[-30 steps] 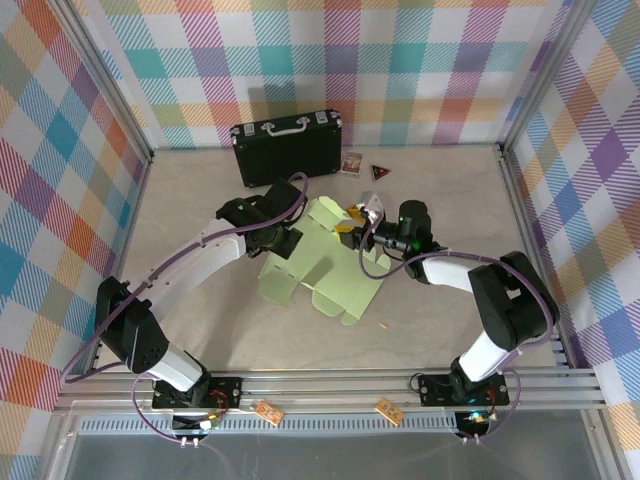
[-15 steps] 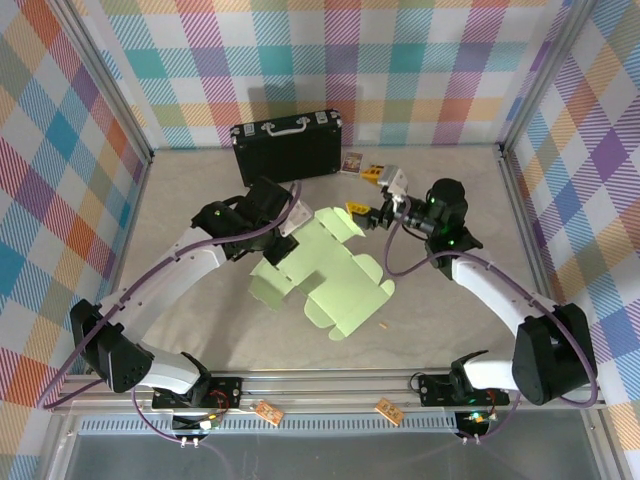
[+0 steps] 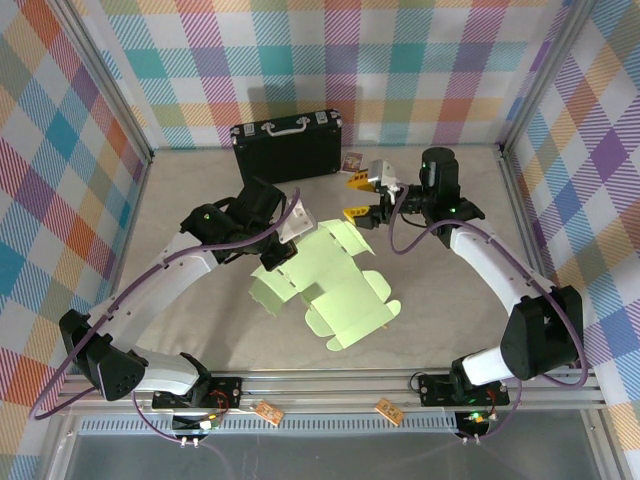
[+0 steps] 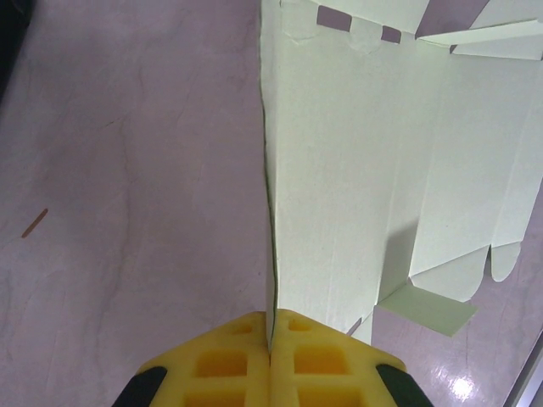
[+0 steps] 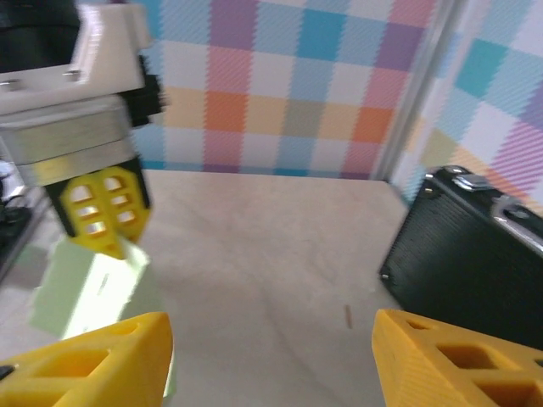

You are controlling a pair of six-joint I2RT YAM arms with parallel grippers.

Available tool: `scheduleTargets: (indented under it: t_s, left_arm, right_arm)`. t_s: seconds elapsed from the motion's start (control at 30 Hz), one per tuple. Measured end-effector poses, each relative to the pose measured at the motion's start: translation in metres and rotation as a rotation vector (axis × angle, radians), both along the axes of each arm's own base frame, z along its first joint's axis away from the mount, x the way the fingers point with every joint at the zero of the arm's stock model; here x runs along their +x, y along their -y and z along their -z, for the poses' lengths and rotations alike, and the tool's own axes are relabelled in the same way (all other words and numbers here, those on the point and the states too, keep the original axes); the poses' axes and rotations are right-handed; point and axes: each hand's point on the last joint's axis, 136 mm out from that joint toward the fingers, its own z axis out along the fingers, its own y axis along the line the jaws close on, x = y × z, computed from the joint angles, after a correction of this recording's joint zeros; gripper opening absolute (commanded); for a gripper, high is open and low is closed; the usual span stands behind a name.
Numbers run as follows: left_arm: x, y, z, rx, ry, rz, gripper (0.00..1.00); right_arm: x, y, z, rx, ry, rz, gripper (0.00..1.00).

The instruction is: Fold the paper box

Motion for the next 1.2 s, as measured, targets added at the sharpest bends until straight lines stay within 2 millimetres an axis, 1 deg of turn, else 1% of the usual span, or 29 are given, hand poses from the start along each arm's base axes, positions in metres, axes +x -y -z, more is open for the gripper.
scheduleTargets:
  t_s: [0.07,0.17,0.27,0.4,0.5,0.53,0.63,0.77,0.83,0.97,1.07,1.13,1.2]
  left_arm:
    - [0.000,0.001,-0.001,-0.003,-0.001,0.004,0.00]
    - [-0.001,0.000,-0.001,-0.001,-0.003,0.005,0.00]
    - [-0.003,-0.003,0.001,0.012,-0.012,0.001,0.00]
    - [-0.002,-0.003,0.001,0.015,-0.010,-0.002,0.00]
    - [-0.002,-0.003,0.001,0.016,-0.008,0.000,0.00]
    - [-0.002,-0.003,0.001,0.017,-0.007,0.000,0.00]
    - [-0.001,-0.004,0.001,0.022,-0.003,-0.003,0.00]
    - [-0.001,-0.005,0.001,0.028,0.001,-0.004,0.00]
    - [0.000,-0.005,0.001,0.029,0.003,-0.006,0.00]
    - [0.000,-0.005,0.001,0.031,0.004,-0.002,0.00]
    - [0.000,-0.005,0.001,0.032,0.005,0.001,0.00]
    - [0.000,-0.005,0.001,0.032,0.006,0.001,0.00]
    - [0.000,-0.005,0.001,0.032,0.006,0.001,0.00]
  right_arm:
    - [-0.008,-0.004,0.003,-0.005,-0.008,-0.040,0.62]
    - [-0.019,-0.013,0.012,-0.024,-0.031,-0.094,0.56]
    - [-0.025,-0.021,0.020,-0.038,-0.062,-0.139,0.55]
    - [-0.032,-0.023,0.022,-0.051,-0.089,-0.175,0.58]
    - [-0.033,-0.023,0.014,-0.059,-0.078,-0.182,0.62]
    - [-0.032,-0.023,0.012,-0.062,-0.069,-0.178,0.65]
    - [-0.023,-0.021,0.011,-0.088,-0.042,-0.117,0.65]
    - [0.001,-0.016,0.008,-0.128,-0.015,0.036,0.64]
    - [0.009,-0.014,0.003,-0.137,-0.006,0.083,0.61]
    - [0.024,-0.010,-0.018,-0.145,0.035,0.166,0.58]
    - [0.026,-0.009,-0.024,-0.146,0.034,0.182,0.57]
    - [0.025,-0.010,-0.022,-0.156,0.019,0.172,0.56]
    - [0.023,-0.013,-0.014,-0.179,0.001,0.157,0.54]
